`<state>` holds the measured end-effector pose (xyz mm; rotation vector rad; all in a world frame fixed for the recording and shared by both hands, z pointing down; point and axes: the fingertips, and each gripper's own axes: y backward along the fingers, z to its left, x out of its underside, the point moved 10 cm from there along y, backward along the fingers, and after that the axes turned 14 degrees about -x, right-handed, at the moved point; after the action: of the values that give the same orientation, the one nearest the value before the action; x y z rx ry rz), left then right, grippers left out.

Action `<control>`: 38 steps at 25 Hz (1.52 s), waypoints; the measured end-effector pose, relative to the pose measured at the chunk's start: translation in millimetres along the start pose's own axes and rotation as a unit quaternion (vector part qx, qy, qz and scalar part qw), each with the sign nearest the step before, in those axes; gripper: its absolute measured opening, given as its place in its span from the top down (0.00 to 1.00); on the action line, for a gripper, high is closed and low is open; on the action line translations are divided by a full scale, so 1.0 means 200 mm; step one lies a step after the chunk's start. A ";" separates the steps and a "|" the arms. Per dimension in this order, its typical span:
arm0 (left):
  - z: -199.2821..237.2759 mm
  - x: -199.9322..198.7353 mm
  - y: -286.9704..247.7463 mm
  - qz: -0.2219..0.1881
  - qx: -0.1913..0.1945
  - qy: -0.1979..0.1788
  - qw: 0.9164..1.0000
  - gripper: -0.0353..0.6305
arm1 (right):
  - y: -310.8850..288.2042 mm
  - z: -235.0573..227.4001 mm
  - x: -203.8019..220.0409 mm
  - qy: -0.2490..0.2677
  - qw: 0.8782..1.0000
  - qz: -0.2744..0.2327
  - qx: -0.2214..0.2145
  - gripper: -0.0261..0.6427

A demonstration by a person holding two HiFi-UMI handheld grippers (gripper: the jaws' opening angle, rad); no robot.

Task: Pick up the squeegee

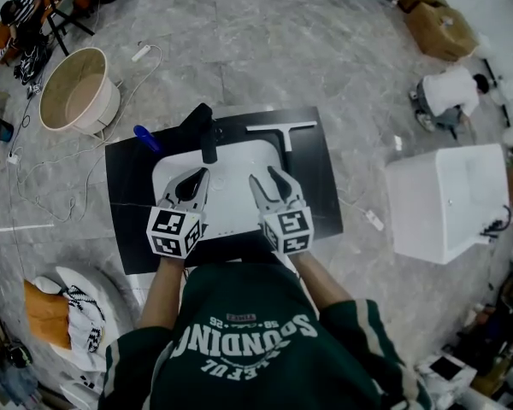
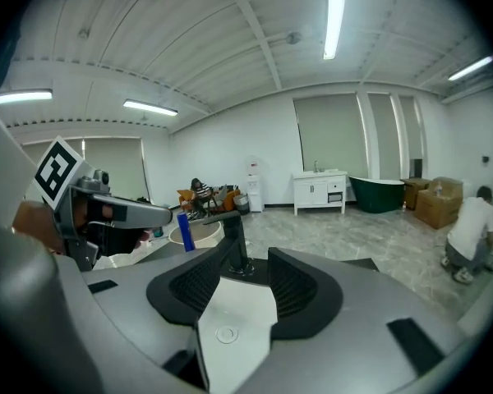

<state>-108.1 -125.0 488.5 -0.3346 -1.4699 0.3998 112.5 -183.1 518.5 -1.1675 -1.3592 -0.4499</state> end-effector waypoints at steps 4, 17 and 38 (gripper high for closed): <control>-0.01 0.01 -0.03 0.006 0.005 -0.001 1.000 0.94 | 0.02 -0.03 0.08 -0.013 1.000 0.019 0.015 0.70; 0.00 0.04 -0.09 0.029 0.001 0.001 1.000 0.94 | -0.01 -0.23 0.29 -0.029 0.995 0.070 0.061 0.70; 0.09 0.09 -0.11 0.059 -0.055 0.030 0.996 0.94 | -0.30 -0.75 0.30 -0.045 0.981 0.168 0.092 0.70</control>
<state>-123.8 -137.0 516.6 -0.5204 -1.4198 0.4010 153.2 -311.5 625.9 -1.2432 -1.2211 -0.0290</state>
